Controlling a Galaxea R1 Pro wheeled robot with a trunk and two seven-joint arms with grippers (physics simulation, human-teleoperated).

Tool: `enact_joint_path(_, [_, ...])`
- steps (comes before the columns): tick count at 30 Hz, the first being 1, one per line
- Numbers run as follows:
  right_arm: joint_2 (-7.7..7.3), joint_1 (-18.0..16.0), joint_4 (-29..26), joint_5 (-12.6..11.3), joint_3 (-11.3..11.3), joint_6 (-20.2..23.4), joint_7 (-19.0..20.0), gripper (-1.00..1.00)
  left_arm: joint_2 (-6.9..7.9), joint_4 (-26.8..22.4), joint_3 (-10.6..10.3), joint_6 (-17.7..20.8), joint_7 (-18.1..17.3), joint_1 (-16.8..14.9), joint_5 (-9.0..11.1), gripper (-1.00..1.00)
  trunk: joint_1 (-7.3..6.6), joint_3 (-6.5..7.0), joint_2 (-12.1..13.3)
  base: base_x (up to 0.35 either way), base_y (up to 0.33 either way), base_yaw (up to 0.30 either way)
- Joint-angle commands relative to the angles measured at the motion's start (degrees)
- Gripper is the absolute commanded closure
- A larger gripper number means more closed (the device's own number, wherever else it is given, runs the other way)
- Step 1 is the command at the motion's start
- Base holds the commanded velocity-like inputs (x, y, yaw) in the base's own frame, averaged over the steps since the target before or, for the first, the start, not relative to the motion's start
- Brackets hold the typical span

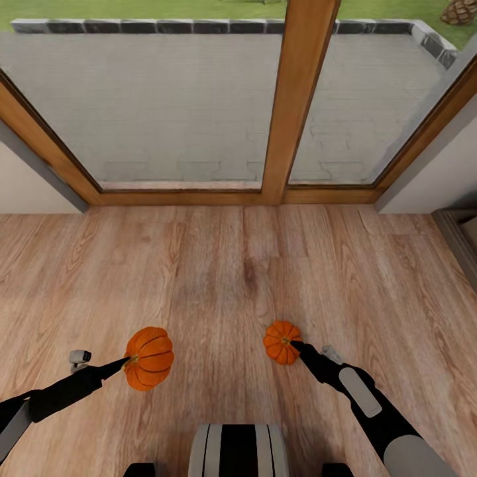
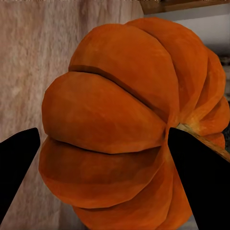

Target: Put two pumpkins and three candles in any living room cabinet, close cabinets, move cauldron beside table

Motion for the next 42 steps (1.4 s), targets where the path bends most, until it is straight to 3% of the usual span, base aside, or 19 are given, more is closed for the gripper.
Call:
enact_joint_path(1, [-0.07,0.0,-0.1,-0.4,0.2,0.0,-0.3,-1.00,0.01,0.0,0.0,0.6,-0.1,0.0,0.2,1.00,0.00,-0.03,0.0,0.073,0.000,0.000])
enact_joint_path(36, [-0.05,0.0,-0.1,-0.4,0.3,0.0,-0.3,-1.00,0.01,-0.1,0.0,0.6,-0.2,0.0,0.2,1.00,0.00,-0.03,0.0,0.026,0.006,0.000])
enact_joint_path(42, [-0.06,0.0,-0.1,-0.4,0.3,0.0,-0.3,-1.00,0.08,-0.1,0.0,0.7,-0.3,0.0,0.2,1.00,0.13,-1.14,-0.1,0.000,0.000,0.000])
